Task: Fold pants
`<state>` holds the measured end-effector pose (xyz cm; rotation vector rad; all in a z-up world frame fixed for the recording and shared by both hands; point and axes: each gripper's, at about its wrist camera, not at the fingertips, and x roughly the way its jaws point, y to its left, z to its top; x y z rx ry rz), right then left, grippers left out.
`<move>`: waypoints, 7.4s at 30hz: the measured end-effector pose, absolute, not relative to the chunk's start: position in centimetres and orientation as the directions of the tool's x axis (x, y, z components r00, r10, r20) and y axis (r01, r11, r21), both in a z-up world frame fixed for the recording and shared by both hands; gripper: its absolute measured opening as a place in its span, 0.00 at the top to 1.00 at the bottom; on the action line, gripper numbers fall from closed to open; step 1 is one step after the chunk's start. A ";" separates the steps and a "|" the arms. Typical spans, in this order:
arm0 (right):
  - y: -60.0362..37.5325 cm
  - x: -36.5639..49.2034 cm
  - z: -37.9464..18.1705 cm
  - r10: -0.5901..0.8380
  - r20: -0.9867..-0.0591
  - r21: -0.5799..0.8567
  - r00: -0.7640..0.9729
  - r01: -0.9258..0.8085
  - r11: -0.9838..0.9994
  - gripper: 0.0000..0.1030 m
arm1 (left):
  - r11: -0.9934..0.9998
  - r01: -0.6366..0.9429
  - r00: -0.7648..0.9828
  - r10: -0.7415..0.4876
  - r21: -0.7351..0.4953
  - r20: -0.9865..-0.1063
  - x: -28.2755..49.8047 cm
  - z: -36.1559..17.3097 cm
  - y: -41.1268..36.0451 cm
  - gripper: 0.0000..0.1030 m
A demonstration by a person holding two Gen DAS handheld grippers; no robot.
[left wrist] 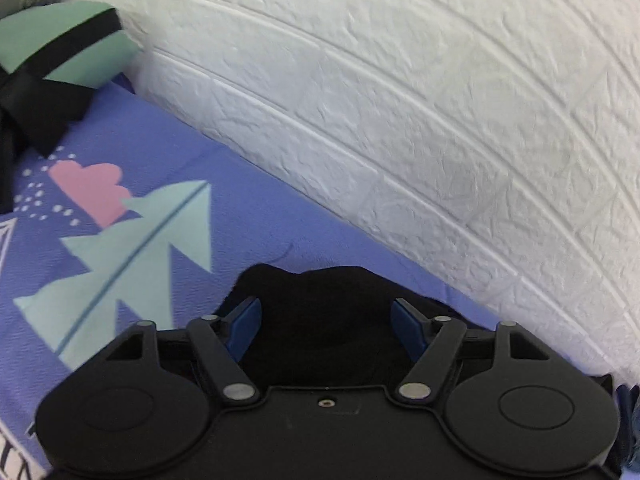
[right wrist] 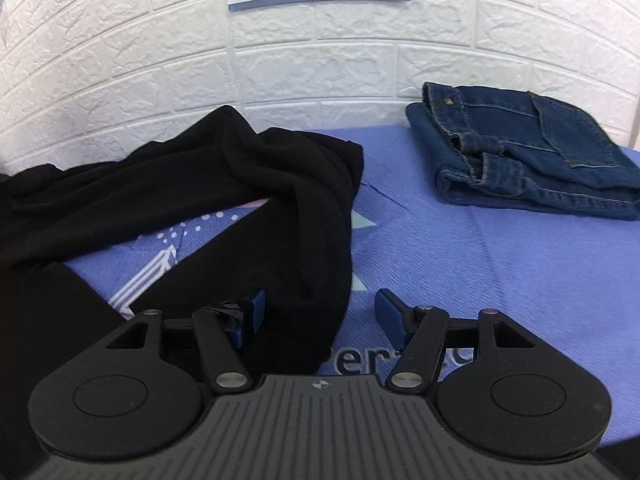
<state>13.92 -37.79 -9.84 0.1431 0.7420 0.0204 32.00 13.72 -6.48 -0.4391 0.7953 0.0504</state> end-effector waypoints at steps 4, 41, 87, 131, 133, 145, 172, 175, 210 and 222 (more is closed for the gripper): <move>-37.1 14.6 -8.9 0.082 -0.691 0.067 0.718 -0.049 0.997 0.86 | 0.960 -0.175 0.727 -0.024 -0.219 -0.686 31.8 -6.4 11.9 1.00; -49.9 29.9 -2.0 -0.301 -0.610 -0.261 0.733 0.173 0.950 0.32 | 0.858 -0.440 0.705 0.148 -0.264 -0.694 33.4 -4.3 13.3 0.98; -32.4 33.4 -7.0 0.270 -0.746 -0.234 0.609 -0.619 0.750 0.00 | 0.821 0.567 0.560 -0.315 0.076 -0.766 35.9 -5.3 0.0 0.00; -33.3 -1.4 -1.3 0.239 -0.643 -0.174 0.727 -0.443 0.879 0.94 | 0.914 0.284 0.691 -0.405 -0.290 -0.598 6.4 -1.3 9.1 1.00; -32.8 -3.0 -2.3 0.235 -0.661 -0.163 0.713 -0.442 0.882 0.94 | 0.916 0.242 0.688 -0.395 -0.321 -0.609 4.5 -2.8 9.7 1.00; -32.4 -4.3 -3.9 0.166 -0.683 -0.161 0.711 -0.368 0.916 0.41 | 0.907 0.007 0.739 -0.288 -0.421 -0.609 1.7 -5.2 14.4 0.24; -37.0 9.4 -6.2 -0.202 -0.667 -0.097 0.717 0.185 0.978 0.19 | 0.883 -0.366 0.752 0.095 -0.294 -0.652 6.9 -7.0 20.9 0.90; -37.3 10.0 -6.9 -0.223 -0.687 -0.105 0.692 0.209 0.972 0.84 | 0.886 -0.355 0.764 0.091 -0.298 -0.639 6.7 -7.0 20.7 0.81; -48.1 -11.8 -6.5 -0.397 -0.615 0.365 0.682 0.692 0.623 0.00 | 0.946 -0.119 0.780 -0.100 -0.303 -0.618 3.1 -4.8 12.1 0.07; -49.7 -8.7 -7.9 -0.434 -0.570 0.428 0.698 0.703 0.568 0.03 | 0.947 -0.038 0.749 -0.184 -0.319 -0.636 3.2 -5.6 8.5 0.11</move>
